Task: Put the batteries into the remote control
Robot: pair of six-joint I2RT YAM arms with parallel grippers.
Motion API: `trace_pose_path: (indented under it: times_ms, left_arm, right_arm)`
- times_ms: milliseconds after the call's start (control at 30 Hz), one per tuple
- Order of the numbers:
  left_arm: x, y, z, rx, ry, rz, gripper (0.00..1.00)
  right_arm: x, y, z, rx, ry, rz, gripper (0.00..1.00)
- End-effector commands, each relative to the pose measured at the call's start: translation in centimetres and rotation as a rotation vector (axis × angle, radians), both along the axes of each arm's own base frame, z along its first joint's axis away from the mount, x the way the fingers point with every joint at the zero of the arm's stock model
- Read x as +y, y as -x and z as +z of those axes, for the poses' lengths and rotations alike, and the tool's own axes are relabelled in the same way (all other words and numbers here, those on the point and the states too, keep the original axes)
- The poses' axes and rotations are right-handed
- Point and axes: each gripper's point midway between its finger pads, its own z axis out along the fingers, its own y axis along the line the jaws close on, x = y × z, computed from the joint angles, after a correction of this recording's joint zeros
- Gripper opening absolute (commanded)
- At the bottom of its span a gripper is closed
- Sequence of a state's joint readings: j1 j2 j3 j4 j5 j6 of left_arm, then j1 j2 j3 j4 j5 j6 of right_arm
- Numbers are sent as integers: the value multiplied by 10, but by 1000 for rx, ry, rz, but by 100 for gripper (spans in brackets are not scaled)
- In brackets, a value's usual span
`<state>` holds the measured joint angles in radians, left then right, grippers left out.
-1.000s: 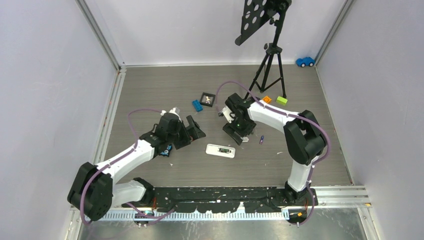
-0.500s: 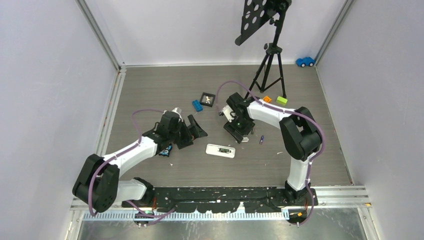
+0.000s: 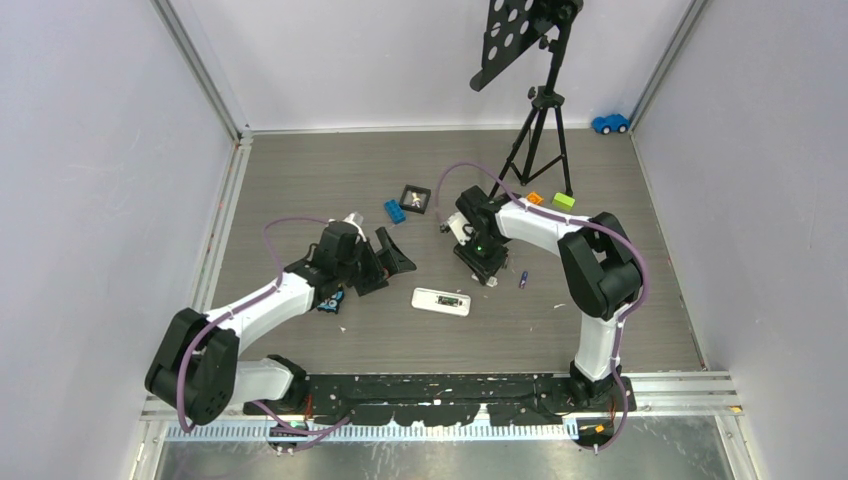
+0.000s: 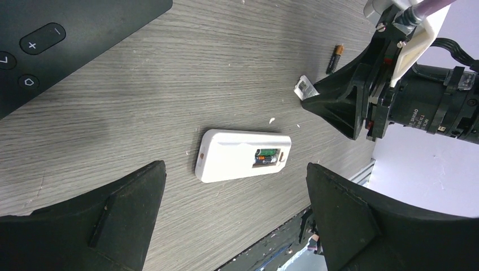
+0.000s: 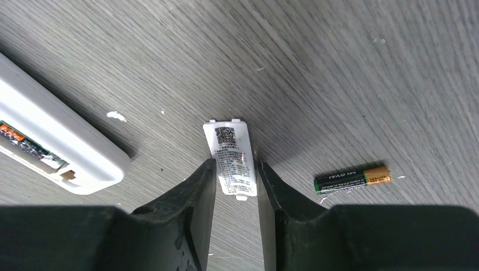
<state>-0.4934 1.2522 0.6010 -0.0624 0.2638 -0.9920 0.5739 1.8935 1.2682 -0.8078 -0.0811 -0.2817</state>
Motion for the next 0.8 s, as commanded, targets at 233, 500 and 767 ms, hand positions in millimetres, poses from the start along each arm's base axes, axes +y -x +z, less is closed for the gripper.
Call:
trace_pose_path:
  times_ms: [233, 500, 767]
  left_arm:
    - [-4, -9, 28, -78, 52, 4, 97]
    - [-3, -6, 28, -78, 55, 1, 97]
    - [-9, -4, 35, -97, 87, -38, 96]
  right_arm:
    - [0, 12, 3, 46, -2, -9, 57]
    - [-1, 9, -3, 53, 17, -22, 38]
    - [16, -3, 12, -6, -68, -43, 24]
